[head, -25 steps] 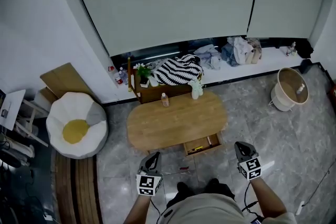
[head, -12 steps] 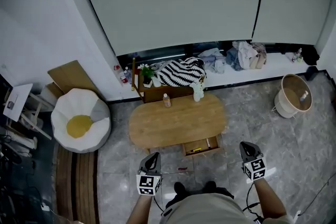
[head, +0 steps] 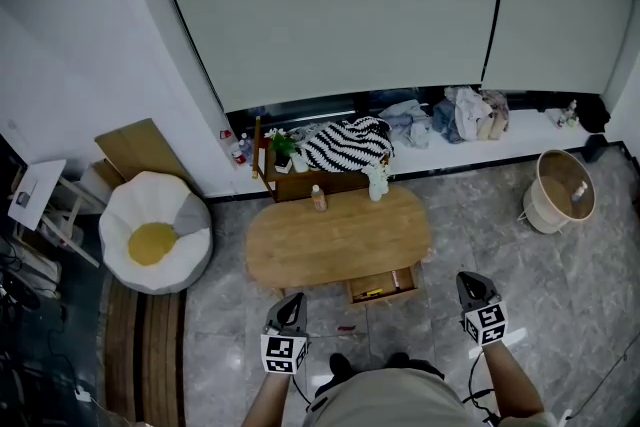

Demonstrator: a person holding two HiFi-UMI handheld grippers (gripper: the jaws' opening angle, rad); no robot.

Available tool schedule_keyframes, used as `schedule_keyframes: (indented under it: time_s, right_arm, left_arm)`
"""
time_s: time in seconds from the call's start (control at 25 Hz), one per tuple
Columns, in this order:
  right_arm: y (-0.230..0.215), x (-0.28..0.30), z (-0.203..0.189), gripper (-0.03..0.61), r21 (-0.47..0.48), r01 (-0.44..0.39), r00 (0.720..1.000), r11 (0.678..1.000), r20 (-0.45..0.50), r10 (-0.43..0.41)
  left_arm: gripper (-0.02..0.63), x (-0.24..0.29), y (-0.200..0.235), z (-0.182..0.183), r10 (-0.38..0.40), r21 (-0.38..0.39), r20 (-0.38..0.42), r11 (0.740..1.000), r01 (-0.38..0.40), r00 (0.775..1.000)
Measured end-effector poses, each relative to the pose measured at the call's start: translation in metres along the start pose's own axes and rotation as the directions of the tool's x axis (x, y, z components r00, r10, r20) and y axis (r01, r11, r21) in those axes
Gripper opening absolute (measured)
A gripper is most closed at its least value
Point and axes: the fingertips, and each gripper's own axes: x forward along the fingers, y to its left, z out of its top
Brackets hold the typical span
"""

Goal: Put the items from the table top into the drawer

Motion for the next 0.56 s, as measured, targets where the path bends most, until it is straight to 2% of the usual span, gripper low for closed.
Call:
schedule_keyframes:
  time_s: [0.56]
  right_arm:
    - [-0.006, 0.009, 0.009, 0.018, -0.005, 0.001, 1.000, 1.000, 0.012, -0.001]
  left_arm:
    - [0.020, 0.013, 0.002, 0.006, -0.019, 0.011, 0.001, 1.000, 0.019, 1.000]
